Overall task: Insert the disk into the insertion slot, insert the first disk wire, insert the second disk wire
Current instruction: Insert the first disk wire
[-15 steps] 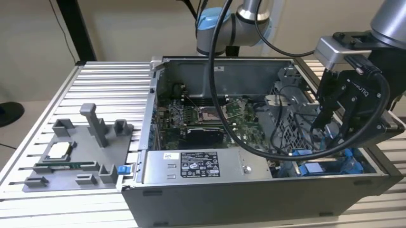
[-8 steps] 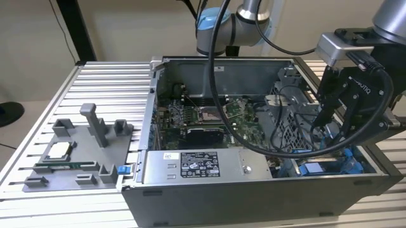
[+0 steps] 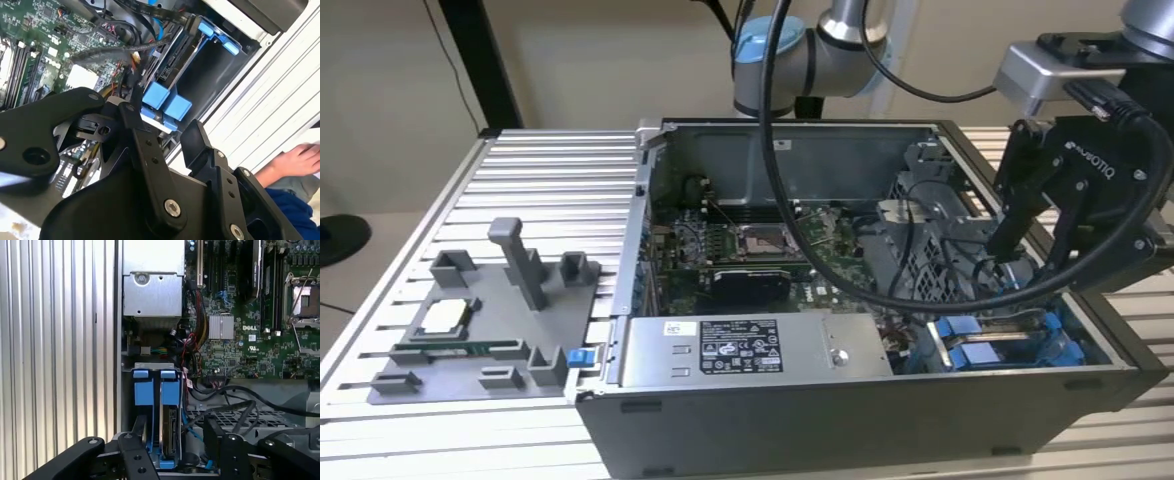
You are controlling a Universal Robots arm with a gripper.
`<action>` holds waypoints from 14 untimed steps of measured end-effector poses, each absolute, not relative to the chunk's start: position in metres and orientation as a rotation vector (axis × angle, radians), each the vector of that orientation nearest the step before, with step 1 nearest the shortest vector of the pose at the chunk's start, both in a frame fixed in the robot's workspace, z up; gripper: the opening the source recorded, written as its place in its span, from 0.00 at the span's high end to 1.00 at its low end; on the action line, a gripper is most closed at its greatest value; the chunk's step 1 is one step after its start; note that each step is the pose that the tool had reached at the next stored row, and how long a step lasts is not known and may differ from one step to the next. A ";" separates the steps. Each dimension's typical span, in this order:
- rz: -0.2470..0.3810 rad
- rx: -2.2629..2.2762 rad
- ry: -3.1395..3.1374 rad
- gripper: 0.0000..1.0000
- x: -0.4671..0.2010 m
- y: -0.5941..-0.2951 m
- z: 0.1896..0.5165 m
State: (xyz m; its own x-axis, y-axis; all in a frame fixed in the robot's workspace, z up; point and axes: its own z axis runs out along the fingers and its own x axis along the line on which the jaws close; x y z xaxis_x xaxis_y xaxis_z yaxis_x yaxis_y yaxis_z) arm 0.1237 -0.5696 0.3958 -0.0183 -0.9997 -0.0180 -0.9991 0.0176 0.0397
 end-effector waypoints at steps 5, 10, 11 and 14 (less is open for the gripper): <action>-0.064 2.190 -2.230 0.00 0.124 -0.570 0.396; -0.055 2.195 -2.233 0.00 0.124 -0.564 0.396; -0.045 2.201 -2.236 0.00 0.124 -0.562 0.396; 0.013 2.226 -2.256 0.00 0.123 -0.559 0.395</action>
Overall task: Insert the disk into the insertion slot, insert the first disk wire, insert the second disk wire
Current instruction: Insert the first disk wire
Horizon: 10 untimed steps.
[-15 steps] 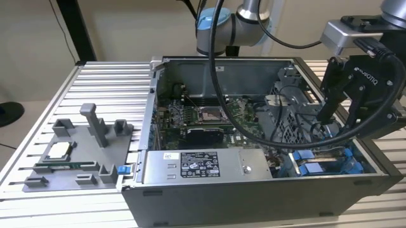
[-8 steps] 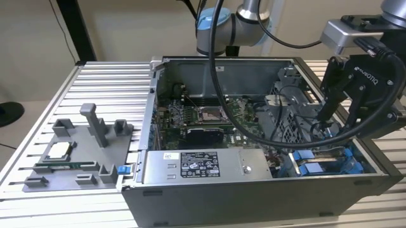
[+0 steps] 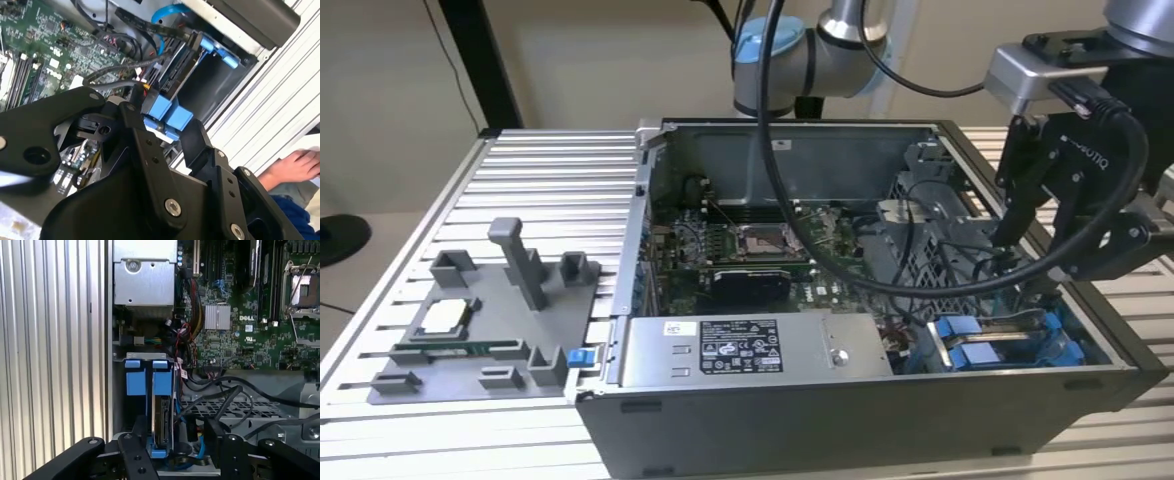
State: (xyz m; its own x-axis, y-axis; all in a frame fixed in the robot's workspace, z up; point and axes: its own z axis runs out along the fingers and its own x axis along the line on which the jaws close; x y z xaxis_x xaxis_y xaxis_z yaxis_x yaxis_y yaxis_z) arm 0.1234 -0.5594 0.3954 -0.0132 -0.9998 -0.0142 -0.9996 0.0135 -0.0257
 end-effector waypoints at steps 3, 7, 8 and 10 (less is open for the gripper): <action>-0.043 -2.174 2.202 0.00 0.119 -0.556 0.393; -0.081 -2.156 2.184 0.00 0.108 -0.554 0.391; -0.092 -2.150 2.178 0.00 0.106 -0.554 0.390; -0.118 -2.138 2.165 0.00 0.103 -0.554 0.389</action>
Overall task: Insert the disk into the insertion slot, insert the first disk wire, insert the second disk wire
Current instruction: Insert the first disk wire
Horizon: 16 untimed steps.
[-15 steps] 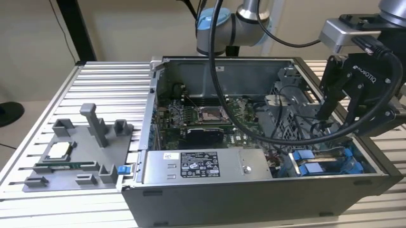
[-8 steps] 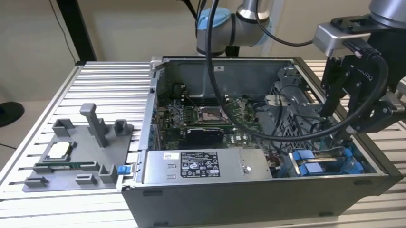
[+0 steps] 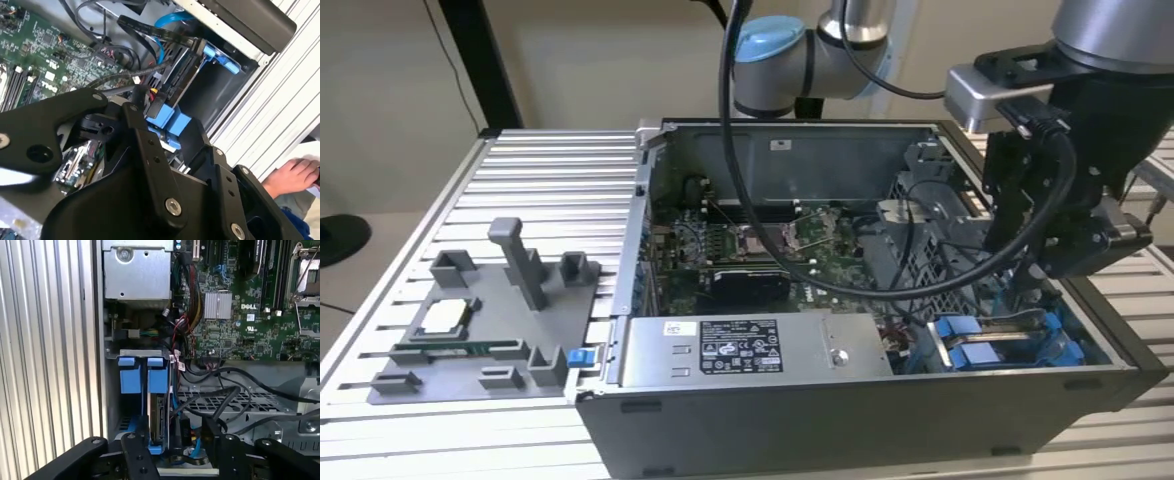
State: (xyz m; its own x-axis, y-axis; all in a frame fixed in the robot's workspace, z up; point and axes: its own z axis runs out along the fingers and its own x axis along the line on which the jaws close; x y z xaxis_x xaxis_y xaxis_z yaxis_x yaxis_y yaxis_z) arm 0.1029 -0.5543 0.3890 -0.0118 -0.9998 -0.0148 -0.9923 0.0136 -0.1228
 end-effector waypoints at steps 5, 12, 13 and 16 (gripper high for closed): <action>-0.150 -2.116 2.142 0.00 0.102 -0.554 0.388; -0.156 -2.112 2.137 0.00 0.096 -0.554 0.388; -0.158 -2.111 2.135 0.00 0.096 -0.554 0.388; -0.156 -2.104 2.128 0.00 0.096 -0.554 0.387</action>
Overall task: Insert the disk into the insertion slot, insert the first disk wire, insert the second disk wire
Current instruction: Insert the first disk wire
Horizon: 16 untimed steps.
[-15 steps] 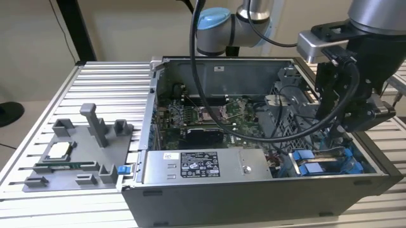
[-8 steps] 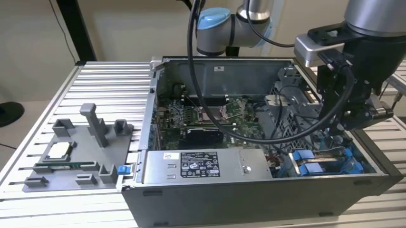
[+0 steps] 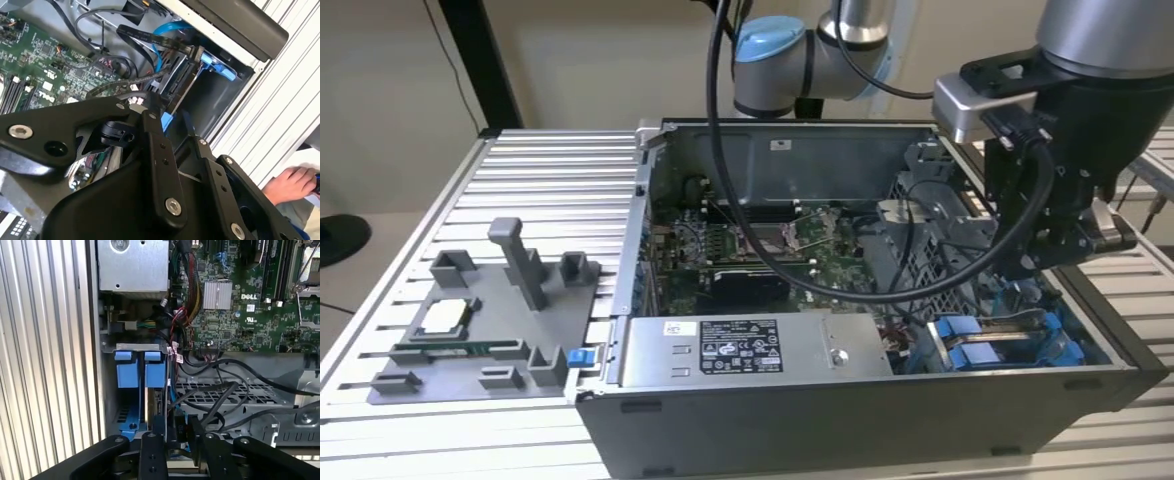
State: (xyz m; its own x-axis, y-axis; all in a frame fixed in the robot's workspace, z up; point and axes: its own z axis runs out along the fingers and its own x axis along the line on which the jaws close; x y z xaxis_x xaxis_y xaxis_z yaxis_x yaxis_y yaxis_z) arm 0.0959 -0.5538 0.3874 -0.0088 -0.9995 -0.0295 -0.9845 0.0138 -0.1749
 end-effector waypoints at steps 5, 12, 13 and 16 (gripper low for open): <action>-0.143 -2.087 2.114 0.00 0.096 -0.554 0.386; -0.140 -2.086 2.111 0.00 0.095 -0.553 0.386; -0.140 -2.086 2.111 0.00 0.095 -0.552 0.386; -0.140 -2.086 2.110 0.00 0.095 -0.552 0.386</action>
State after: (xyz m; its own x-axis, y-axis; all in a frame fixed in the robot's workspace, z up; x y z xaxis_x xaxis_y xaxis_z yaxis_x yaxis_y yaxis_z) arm 0.0955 -0.5524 0.3862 -0.0062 -0.9985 -0.0548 -0.9824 0.0163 -0.1858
